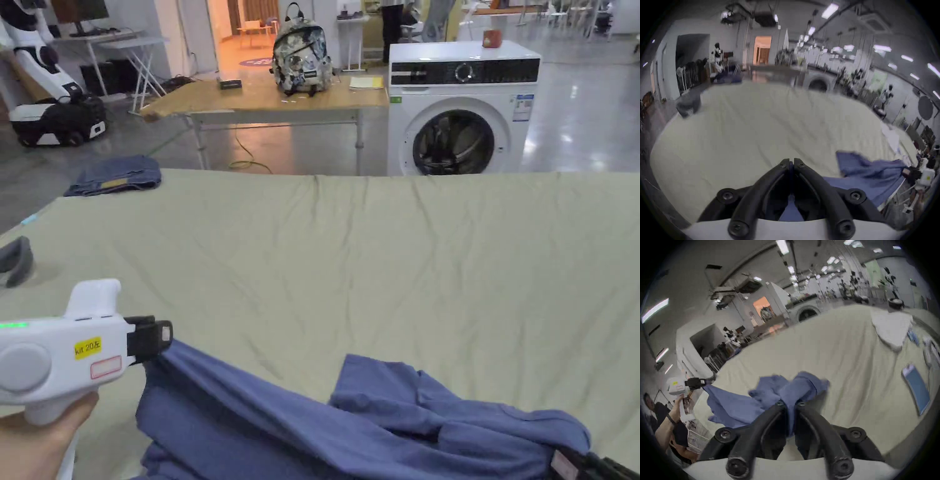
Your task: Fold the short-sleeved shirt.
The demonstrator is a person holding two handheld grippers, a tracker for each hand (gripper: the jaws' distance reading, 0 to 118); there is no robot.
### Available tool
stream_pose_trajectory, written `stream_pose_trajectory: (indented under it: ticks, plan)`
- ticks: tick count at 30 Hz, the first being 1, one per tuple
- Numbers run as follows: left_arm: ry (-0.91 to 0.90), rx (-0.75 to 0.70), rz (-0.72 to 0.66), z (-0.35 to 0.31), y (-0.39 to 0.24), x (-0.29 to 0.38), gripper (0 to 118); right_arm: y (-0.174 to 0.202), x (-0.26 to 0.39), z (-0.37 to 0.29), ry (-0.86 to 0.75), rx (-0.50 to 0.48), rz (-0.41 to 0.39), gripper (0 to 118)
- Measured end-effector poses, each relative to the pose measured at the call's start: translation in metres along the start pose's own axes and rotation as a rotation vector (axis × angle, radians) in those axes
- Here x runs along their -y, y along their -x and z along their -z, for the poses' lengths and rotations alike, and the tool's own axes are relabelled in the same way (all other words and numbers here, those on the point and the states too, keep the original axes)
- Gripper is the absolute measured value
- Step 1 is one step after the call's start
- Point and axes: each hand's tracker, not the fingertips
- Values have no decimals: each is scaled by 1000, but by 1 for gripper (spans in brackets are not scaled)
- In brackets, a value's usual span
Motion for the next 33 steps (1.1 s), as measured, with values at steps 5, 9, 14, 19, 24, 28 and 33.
stream_pose_trajectory:
  ticks: [5,9,14,19,24,28,33]
  plan:
    - [-271,-8,72,-95,-7,-64,0,36,-60,-27,-138,-29,-107,6]
    - [-432,34,59,-149,-14,-104,0,54,-116,-44,-233,-54,-148,5]
    - [-513,14,107,-166,-30,-144,0,82,-181,-56,-320,-57,-192,5]
    - [-562,26,88,-161,-39,-181,0,102,-242,-53,-370,-43,-209,5]
    - [-570,36,14,-134,-41,-210,0,109,-294,-36,-424,16,-196,5]
    - [-552,-35,56,-89,-44,-233,0,112,-329,-10,-456,43,-170,5]
    - [-536,-35,10,-49,-45,-264,0,114,-384,39,-432,88,-211,5]
